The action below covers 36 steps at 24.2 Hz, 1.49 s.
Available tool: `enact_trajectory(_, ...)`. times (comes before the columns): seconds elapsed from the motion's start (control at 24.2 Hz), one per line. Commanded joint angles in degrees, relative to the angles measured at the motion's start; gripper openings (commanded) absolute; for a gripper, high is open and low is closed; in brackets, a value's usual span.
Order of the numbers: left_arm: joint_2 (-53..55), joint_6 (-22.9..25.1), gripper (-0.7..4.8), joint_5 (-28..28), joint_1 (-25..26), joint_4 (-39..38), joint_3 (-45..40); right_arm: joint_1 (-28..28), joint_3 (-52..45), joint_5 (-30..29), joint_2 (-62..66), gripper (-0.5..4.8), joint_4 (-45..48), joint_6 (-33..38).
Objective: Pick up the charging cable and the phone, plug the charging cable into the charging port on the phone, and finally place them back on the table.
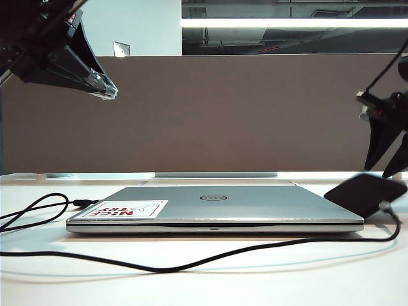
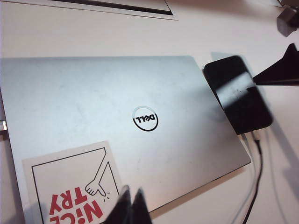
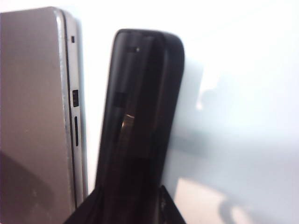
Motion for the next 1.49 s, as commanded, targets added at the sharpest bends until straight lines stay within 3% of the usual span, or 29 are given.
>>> enact_trajectory(0.04,-0.2,0.2,-0.06,0.2,-0.1,0.3,0.2,0.0,2.1,2.6,-2.2,1.61,-2.8,-0.3)
enact_trajectory(0.12,-0.2,0.3,-0.06,0.2,-0.1,0.3,0.2,0.0,2.1,2.5,-4.0,1.56,-3.0,-0.3)
enact_trajectory(0.25,-0.3,0.3,-0.06,0.2,-0.1,0.3,0.2,0.1,2.1,2.5,-7.5,0.39,-3.9,0.3)
enact_trajectory(0.33,-0.6,0.4,-0.06,0.2,-0.1,0.3,0.2,0.1,2.1,2.7,-9.7,0.08,-4.0,1.1)
enact_trajectory(0.54,-2.5,8.2,-0.06,0.1,-0.1,-0.3,0.2,2.4,1.3,5.6,-16.1,-0.05,-1.4,2.6)
enact_trajectory(0.74,-3.4,12.7,-0.06,0.0,0.0,-5.5,-0.2,8.1,-11.2,9.6,-31.3,-0.05,14.4,3.2)
enact_trajectory(0.99,-3.4,12.8,-0.06,0.0,0.0,-5.6,-4.0,9.3,-24.6,11.7,-45.9,-0.05,26.2,5.0)
enact_trajectory(1.16,-3.5,12.7,-0.06,0.0,0.0,-4.2,-7.3,9.4,-30.8,13.2,-53.3,-0.05,26.4,5.9)
enact_trajectory(1.28,-3.5,12.6,-0.06,0.0,0.0,-1.0,-10.3,9.4,-36.0,13.8,-58.7,-0.05,25.5,6.4)
enact_trajectory(1.49,-4.4,13.0,-0.06,0.0,0.0,9.2,-15.7,9.4,-47.8,13.6,-68.9,-0.05,35.8,6.4)
